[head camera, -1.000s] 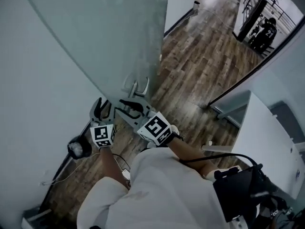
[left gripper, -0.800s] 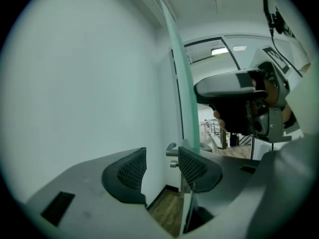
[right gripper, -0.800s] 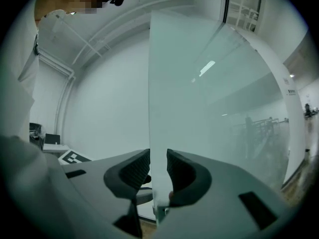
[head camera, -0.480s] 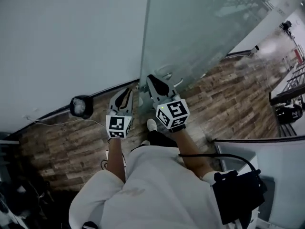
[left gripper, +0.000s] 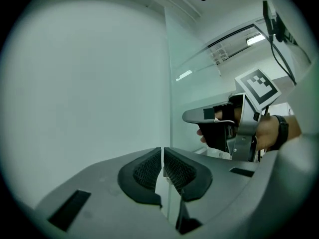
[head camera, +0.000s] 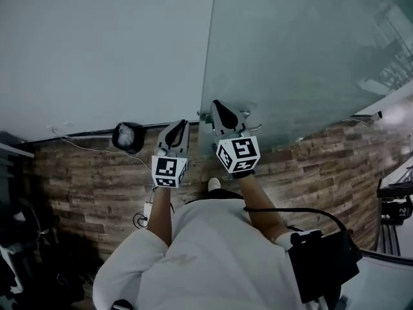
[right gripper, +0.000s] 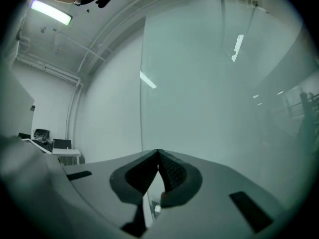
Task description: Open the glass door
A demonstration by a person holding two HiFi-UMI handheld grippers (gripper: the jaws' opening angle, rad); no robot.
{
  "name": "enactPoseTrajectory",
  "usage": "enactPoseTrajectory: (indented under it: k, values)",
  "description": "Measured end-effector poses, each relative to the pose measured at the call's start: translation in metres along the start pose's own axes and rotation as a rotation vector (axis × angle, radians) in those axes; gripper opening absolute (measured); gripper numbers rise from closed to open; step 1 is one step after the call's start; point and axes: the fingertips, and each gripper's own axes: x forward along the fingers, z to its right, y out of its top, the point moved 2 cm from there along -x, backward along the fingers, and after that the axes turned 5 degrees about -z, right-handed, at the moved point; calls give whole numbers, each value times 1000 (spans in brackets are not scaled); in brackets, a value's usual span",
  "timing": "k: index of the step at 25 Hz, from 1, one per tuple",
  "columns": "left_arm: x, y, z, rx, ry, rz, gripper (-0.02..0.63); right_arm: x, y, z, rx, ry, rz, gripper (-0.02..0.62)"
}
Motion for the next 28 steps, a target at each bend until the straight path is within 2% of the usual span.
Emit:
enactPoseTrajectory:
  k: [14,18,24,28]
  values:
    - [95,18,-22,4,115,-16,20,117,8,84,11,74,-47,5]
    - [111,33,-28,-6,116,0,20,140,9,106,38,40,-67,5]
    - [145,36,-50,-3,52,9,20,186,9,125,31,-33,-78,5]
    - [185,43,-85,-85,71,70,20,217,13,151,33,-134,-85,3]
